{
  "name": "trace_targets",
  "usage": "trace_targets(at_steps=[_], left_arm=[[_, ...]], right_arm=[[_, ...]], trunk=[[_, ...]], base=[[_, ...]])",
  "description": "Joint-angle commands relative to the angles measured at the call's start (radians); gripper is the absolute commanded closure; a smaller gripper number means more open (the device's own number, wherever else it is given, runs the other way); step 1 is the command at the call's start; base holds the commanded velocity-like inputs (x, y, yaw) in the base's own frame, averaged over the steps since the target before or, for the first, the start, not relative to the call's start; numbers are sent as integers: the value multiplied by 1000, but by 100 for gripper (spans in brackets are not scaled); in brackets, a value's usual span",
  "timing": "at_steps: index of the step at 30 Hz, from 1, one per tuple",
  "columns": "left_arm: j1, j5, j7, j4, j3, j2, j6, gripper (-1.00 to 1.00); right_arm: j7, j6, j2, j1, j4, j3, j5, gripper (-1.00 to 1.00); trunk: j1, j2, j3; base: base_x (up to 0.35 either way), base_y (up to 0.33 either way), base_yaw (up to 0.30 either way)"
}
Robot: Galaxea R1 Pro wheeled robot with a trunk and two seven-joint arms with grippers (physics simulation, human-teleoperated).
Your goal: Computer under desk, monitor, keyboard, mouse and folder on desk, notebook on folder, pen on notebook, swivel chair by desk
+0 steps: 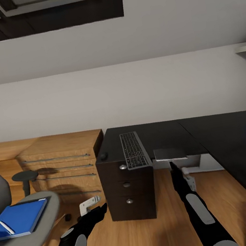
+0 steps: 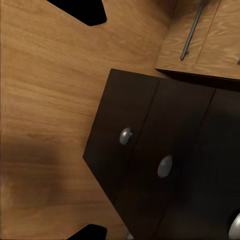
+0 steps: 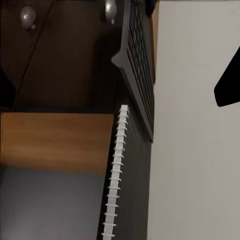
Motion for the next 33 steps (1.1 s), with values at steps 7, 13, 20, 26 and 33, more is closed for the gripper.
trace_targets(at_steps=[7,13,20,26,33], left_arm=[[-1,10,11,4,-1,0,0,-100],[-1,9,10,5,-1,0,0,-100],[-1,8,11,30,-6,-2,3,-100],[-1,10,8,68,-10,-5,4,-100],[-1,9,4,207,-12,-6,-4,-100]], right_arm=[[4,-2,1,-1,13,3,-9,-100],[3,-3,-1,-1,54,20,-7,-100],[-16,-4,-9,-2,71,28,8,-100],[-54,-5,-14,-2,81,30,31,-100],[-84,-9,-16,-2,122,30,96,-100]], trunk=[[-1,-1,-1],[-5,6,2],[-31,55,24],[-54,97,43],[-81,146,65]], base=[[-222,-10,0],[-44,-3,0],[-9,-1,0],[-2,0,0],[0,0,0]])
